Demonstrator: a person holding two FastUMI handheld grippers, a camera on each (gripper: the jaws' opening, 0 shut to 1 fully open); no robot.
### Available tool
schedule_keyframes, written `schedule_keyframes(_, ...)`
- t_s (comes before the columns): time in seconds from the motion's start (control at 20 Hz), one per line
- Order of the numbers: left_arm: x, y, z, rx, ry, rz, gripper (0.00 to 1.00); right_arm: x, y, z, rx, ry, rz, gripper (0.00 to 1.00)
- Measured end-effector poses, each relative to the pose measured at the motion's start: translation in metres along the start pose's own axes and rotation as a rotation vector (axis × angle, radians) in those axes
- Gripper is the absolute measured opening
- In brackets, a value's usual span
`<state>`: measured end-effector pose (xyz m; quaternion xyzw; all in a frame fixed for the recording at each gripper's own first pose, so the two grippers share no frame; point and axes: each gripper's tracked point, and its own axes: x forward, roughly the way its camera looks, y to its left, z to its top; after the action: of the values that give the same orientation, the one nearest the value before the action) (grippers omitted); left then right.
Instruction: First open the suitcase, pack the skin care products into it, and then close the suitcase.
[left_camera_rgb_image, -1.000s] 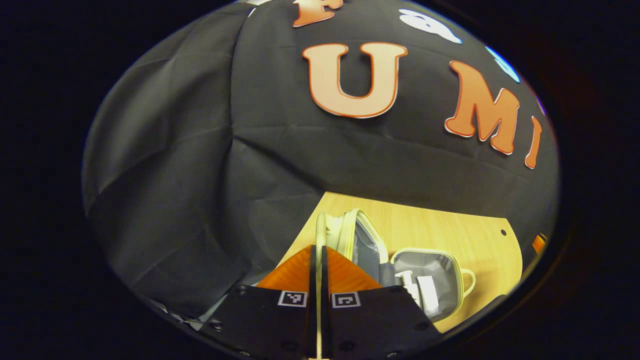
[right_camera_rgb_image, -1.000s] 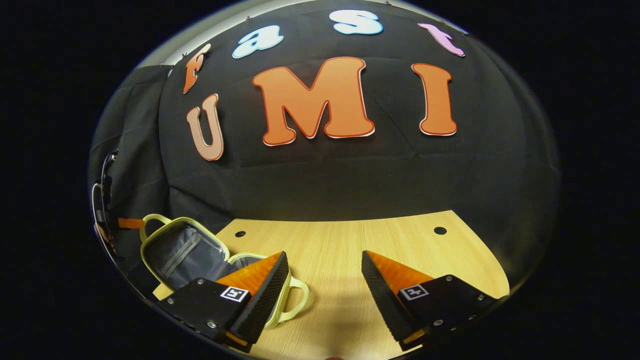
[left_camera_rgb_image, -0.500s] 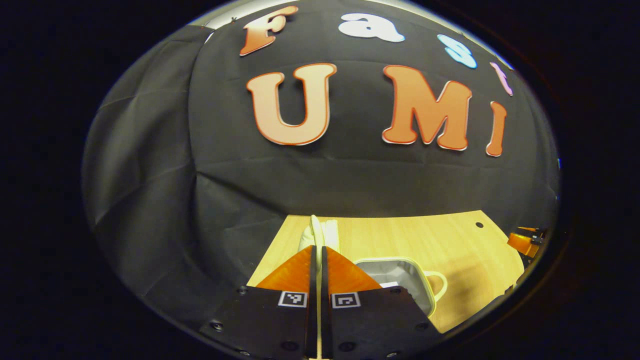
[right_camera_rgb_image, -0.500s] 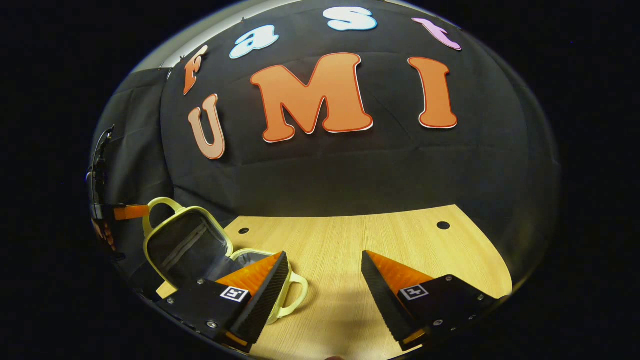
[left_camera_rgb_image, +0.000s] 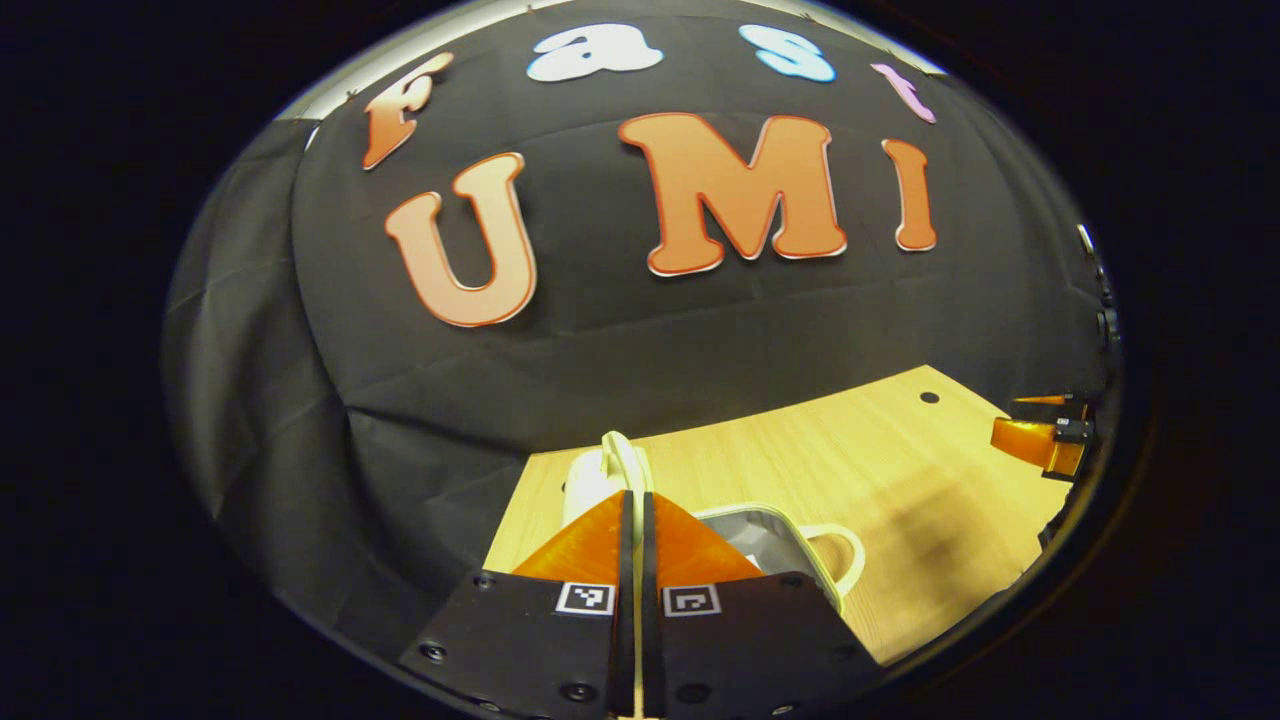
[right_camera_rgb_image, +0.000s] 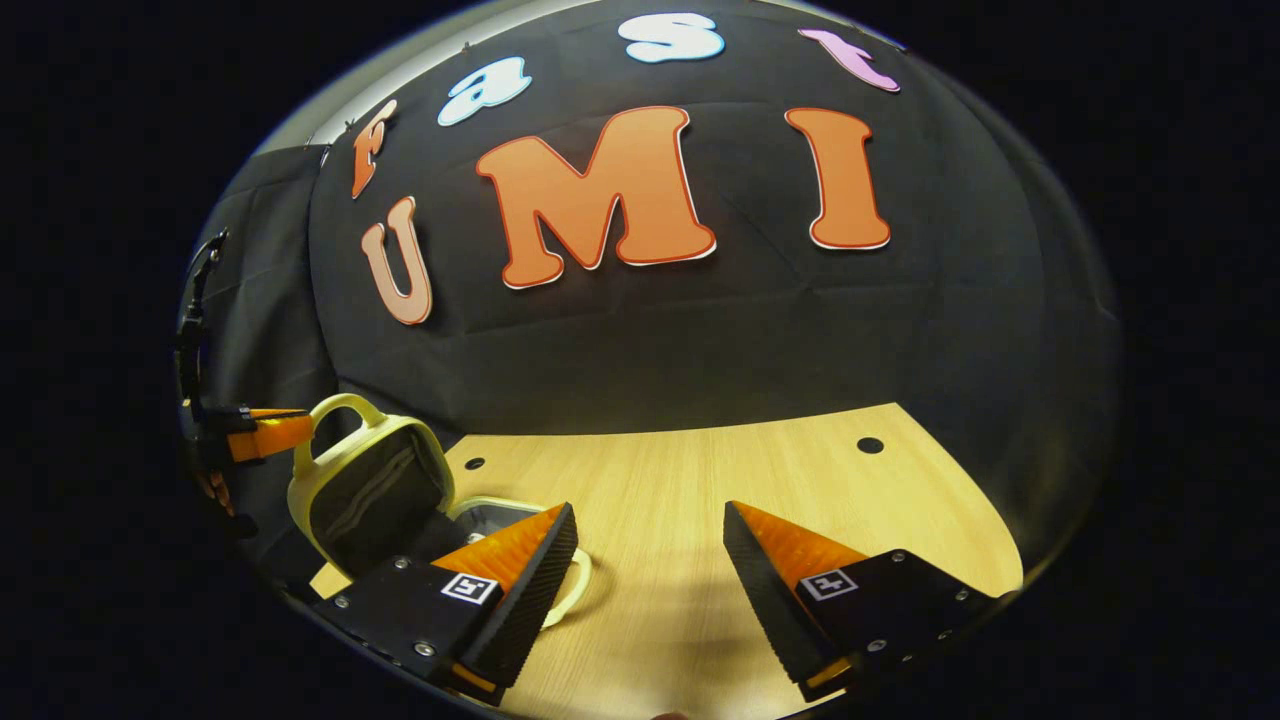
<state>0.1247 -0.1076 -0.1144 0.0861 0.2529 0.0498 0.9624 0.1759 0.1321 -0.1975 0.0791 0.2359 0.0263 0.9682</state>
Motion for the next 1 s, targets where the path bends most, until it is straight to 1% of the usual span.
schedule_keyframes(0.05,0.001,-0.015,-0.001,0.001,0.0,-0.023,0.04,-0.001,-0.006,-0.001,-0.012,-0.006,-0.016,0.94)
schedule_keyframes(0.15,0.002,-0.053,-0.005,0.02,0.005,-0.077,0.04,-0.003,-0.007,-0.002,-0.016,-0.008,-0.013,0.94)
schedule_keyframes(0.25,0.008,-0.084,-0.013,0.052,0.019,-0.115,0.04,-0.003,-0.009,-0.006,-0.02,0.0,-0.014,0.94)
schedule_keyframes(0.35,0.014,-0.114,-0.024,0.045,0.044,-0.164,0.04,-0.004,-0.014,-0.007,-0.023,0.005,-0.016,0.94)
schedule_keyframes(0.45,0.02,-0.142,-0.043,0.018,0.083,-0.219,0.04,-0.004,-0.02,-0.005,-0.022,0.002,-0.02,0.94)
schedule_keyframes(0.55,0.027,-0.164,-0.066,0.013,0.124,-0.258,0.04,-0.004,-0.026,-0.005,-0.02,0.0,-0.027,0.94)
schedule_keyframes(0.7,0.036,-0.184,-0.091,0.012,0.168,-0.295,0.04,-0.006,-0.032,-0.005,-0.022,0.003,-0.033,0.94)
schedule_keyframes(0.85,0.04,-0.207,-0.122,-0.001,0.242,-0.339,0.04,-0.008,-0.035,-0.008,-0.024,0.009,-0.034,0.94)
schedule_keyframes(0.95,0.042,-0.216,-0.135,-0.002,0.268,-0.337,0.04,-0.009,-0.035,-0.008,-0.03,0.006,-0.031,0.94)
schedule_keyframes(1.0,0.045,-0.217,-0.136,0.021,0.263,-0.331,0.04,-0.009,-0.034,-0.009,-0.032,0.006,-0.029,0.94)
